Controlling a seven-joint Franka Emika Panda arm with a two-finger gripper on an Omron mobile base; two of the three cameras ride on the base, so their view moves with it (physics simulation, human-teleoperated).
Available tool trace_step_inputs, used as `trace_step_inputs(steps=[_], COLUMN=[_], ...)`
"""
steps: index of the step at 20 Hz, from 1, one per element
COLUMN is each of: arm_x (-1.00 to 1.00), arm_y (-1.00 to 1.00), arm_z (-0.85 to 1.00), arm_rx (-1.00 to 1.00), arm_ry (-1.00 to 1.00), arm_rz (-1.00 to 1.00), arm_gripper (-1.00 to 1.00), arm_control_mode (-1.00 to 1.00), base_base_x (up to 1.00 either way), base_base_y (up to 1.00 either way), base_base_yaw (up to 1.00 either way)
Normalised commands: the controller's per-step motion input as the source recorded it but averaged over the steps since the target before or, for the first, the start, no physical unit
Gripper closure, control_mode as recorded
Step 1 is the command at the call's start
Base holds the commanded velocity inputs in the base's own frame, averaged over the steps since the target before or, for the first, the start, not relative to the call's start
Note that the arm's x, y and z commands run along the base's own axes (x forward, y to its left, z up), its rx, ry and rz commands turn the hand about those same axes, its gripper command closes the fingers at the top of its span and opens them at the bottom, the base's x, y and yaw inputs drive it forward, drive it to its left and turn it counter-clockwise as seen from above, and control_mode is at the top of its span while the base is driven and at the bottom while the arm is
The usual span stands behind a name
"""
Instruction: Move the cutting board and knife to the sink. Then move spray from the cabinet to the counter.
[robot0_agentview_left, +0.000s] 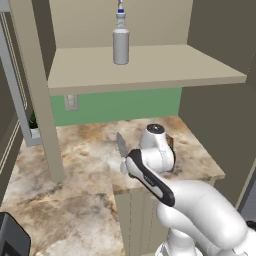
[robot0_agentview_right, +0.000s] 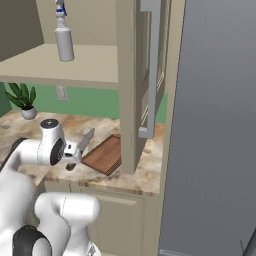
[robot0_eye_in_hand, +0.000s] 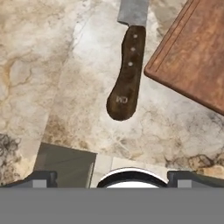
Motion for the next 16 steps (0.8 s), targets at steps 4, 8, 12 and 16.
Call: trace_step_inputs(steps=[4,8,12,16], arm_x=[0.29,0.25,0.23,0.15], arm_y=[0.12,0.00,0.00,0.00], arm_z=[-0.29,-0.20,-0.14,-0.02], arm_rx=[0.00,0.00,0.00,0.00], arm_ry=[0.06,0.06,0.04,0.00], arm_rz=[-0.01,0.00,0.00,0.00], arm_gripper=[-1.00,-1.00,-1.00,-1.00], arm_control_mode=[-1.00,-1.00,-1.00,-1.00], base_base_x=[0.00,0.00,0.00,0.00], base_base_y=[0.00,0.00,0.00,0.00], base_base_yaw=[0.00,0.00,0.00,0.00])
